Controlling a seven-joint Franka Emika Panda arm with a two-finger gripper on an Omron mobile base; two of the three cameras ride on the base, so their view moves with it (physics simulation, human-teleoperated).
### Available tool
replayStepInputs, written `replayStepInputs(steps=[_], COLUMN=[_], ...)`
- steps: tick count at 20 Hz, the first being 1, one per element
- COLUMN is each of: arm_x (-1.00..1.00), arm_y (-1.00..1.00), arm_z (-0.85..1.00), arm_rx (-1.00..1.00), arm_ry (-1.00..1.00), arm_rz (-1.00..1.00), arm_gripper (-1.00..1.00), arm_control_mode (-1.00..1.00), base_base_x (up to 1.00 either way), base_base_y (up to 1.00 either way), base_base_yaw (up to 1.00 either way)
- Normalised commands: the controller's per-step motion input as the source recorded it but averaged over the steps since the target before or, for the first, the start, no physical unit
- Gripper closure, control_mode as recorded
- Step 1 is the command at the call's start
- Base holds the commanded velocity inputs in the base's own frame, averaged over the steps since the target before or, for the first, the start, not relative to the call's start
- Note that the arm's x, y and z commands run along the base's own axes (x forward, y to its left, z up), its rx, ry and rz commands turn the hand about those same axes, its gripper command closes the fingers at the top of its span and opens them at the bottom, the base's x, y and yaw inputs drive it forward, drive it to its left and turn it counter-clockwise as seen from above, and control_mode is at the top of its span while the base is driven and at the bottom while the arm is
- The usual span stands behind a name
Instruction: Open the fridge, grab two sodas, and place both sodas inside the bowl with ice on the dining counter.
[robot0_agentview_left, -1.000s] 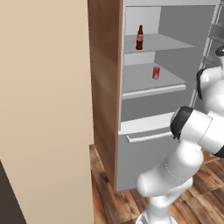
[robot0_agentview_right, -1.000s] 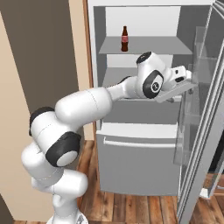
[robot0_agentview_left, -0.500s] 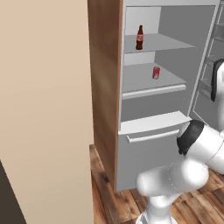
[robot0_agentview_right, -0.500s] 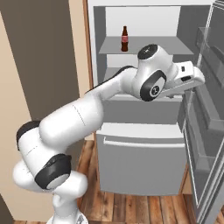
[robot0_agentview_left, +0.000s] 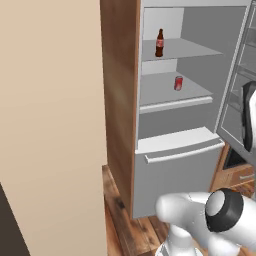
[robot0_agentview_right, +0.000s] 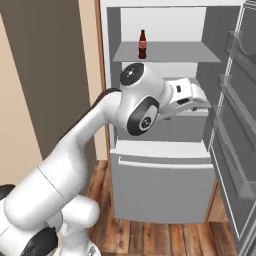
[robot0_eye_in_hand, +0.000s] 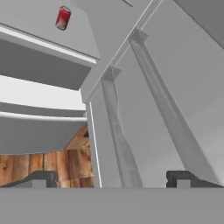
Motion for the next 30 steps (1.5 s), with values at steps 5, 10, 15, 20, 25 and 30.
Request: replayStepInputs(steps=[5, 10, 15, 20, 25, 30], arm_x=[-0.81, -0.87, -0.84, -0.72, -0.78, -0.67], arm_y=[0.62, 0.48, 0.54, 0.96, 1.00, 0.94], arm_z=[0.00, 0.00, 0.00, -0.07, -0.03, -0.08], arm_rx=[0.02, 0.17, 0.27, 0.19, 0.11, 0.02], arm_ry=[-0.03, -0.01, 0.00, 0.00, 0.00, 0.00], arm_rz=[0.04, 0.02, 0.06, 0.00, -0.10, -0.16], arm_gripper=[-1.00, -1.00, -1.00, -1.00, -1.00, -1.00], arm_control_mode=[-1.00, -1.00, -1.00, -1.00, -1.00, -1.00], base_base_x=[0.00, 0.00, 0.00, 0.00, 0.00, 0.00], base_base_y=[0.00, 0.00, 0.00, 0.00, 0.00, 0.00], base_base_yaw=[0.00, 0.00, 0.00, 0.00, 0.00, 0.00])
